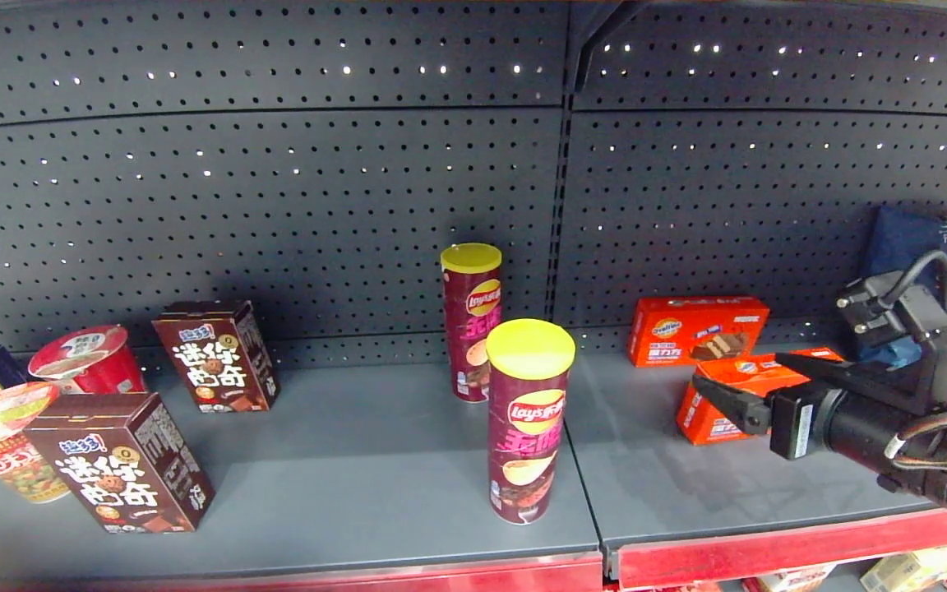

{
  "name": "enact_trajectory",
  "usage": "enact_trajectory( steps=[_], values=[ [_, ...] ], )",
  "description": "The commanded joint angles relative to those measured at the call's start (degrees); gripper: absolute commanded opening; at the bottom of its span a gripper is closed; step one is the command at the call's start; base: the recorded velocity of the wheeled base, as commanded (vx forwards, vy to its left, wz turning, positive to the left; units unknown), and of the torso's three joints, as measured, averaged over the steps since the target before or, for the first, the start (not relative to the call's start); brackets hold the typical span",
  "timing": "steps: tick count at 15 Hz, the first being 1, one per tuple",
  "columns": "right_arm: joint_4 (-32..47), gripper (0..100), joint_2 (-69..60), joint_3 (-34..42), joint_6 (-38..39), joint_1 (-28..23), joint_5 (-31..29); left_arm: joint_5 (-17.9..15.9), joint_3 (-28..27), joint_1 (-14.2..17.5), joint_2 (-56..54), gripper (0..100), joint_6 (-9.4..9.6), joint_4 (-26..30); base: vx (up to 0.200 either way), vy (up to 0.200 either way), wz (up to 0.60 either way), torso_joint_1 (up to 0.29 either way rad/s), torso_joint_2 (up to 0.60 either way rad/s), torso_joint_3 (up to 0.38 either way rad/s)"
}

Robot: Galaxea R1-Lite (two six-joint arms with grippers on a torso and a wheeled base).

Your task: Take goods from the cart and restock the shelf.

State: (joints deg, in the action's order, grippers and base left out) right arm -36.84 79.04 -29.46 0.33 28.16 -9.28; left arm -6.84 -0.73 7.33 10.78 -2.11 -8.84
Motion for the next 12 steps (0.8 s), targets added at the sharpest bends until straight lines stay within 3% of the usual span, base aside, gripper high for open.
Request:
enact_trajectory(
  steps=[1,3,6,9,12],
  values=[
    [0.0,100,0.1,2.6,-0.1,2.8,0.1,-1.2,0.6,0.0,-5.4,100,0.26,2.5,0.0,0.0,0.0,0.0,0.0,0.0],
    [0.0,100,0.1,4.6,-0.1,4.9,0.2,-2.0,0.6,0.0,-5.4,100,0.26,5.7,0.0,0.0,0.0,0.0,0.0,0.0],
    [0.3,100,3.3,4.5,-0.2,7.3,0.2,-6.6,0.1,-0.4,-5.3,100,0.26,6.3,0.0,0.0,0.0,0.0,0.0,0.0],
    [0.1,100,8.9,1.2,-0.2,8.9,0.0,-7.0,0.0,-0.5,-5.3,100,-0.88,6.3,0.0,0.0,0.0,0.0,0.0,0.0],
    [0.1,100,14.7,-4.4,-0.2,9.3,-0.3,-9.7,0.1,-0.5,-5.3,100,-0.35,6.2,0.0,0.0,0.0,0.0,0.0,0.0]
  ],
)
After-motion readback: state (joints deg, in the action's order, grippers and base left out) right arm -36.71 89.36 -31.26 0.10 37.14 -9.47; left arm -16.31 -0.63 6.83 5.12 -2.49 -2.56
